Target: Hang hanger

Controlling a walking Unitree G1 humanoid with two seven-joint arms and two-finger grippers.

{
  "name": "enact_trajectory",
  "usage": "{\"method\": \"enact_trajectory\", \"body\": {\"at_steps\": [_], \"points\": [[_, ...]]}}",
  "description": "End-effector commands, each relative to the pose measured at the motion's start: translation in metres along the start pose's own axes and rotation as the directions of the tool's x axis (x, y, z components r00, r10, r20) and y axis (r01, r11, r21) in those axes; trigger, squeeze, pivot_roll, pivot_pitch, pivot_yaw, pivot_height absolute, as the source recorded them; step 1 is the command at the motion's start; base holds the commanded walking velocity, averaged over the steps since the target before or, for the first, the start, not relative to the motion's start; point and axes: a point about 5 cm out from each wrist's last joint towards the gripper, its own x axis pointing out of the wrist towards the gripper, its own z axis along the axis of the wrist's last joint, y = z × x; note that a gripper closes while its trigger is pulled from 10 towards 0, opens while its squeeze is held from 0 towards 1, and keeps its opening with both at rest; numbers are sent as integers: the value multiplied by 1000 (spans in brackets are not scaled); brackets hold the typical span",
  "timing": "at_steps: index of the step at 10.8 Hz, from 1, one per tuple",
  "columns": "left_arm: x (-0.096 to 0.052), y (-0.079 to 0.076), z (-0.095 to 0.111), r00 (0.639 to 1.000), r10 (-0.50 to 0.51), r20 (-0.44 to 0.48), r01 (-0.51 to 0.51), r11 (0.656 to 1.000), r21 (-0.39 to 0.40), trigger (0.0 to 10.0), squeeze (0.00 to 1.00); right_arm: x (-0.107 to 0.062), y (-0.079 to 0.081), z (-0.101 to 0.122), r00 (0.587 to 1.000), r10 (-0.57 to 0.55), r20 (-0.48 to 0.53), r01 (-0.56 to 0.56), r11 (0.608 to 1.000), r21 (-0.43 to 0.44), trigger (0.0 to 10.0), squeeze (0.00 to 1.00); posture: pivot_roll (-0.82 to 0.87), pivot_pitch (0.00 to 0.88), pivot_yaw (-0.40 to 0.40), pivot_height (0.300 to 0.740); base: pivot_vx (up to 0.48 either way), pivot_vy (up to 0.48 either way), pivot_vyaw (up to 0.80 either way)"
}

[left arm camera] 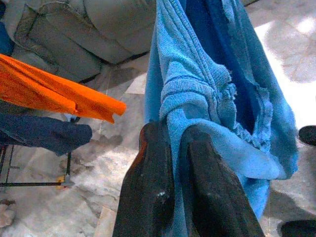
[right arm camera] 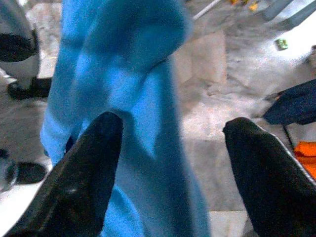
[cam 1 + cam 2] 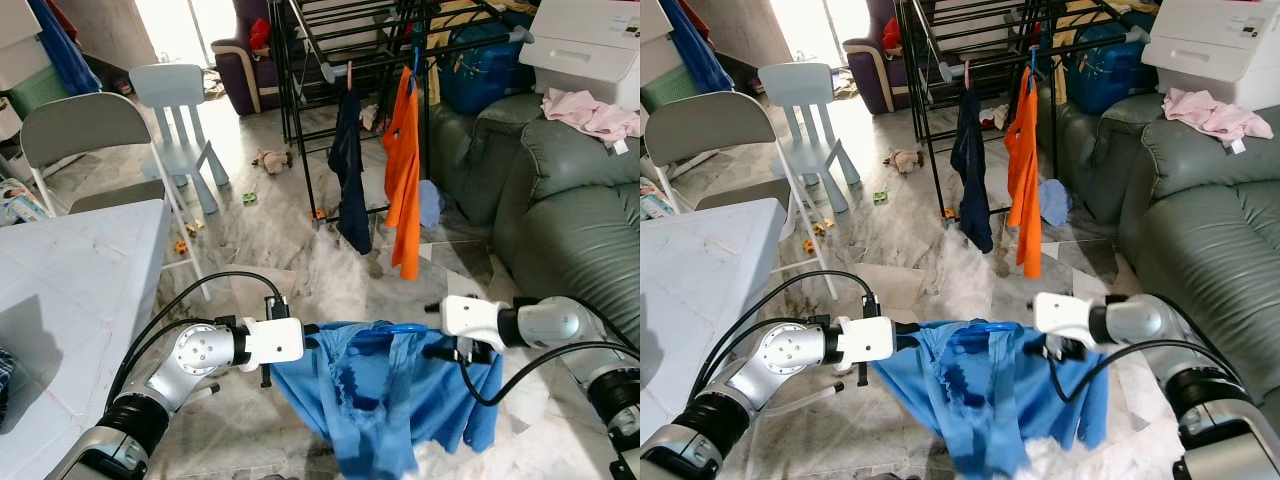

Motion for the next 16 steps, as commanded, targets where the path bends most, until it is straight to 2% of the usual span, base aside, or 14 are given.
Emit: {"method": "enact_trajectory", "body": {"at_steps": [1, 10, 12, 16], "points": [[-5, 8, 2, 999, 40, 14, -41, 999, 7, 0, 0, 0, -1, 1, 1000, 21, -4, -21, 1000, -9, 0, 0, -118, 0, 125, 740, 0, 0, 0], [-4, 12, 1, 998, 66, 8, -66, 998, -12, 0, 0, 1, -4, 3, 1000, 1, 17, -1, 1000, -3, 0, 0, -125, 0, 119, 740, 0, 0, 0], [-4, 16, -2, 994, 110, -12, -110, 994, -12, 0, 0, 2, -5, 4, 1000, -3, 30, 3, 1000, 3, 0, 0, -126, 0, 118, 740, 0, 0, 0], [-5, 17, -8, 990, 134, -44, -134, 991, -4, 0, 0, 2, -5, 4, 999, -12, 36, 11, 1000, 5, 0, 0, -128, 0, 119, 740, 0, 0, 0]]}}
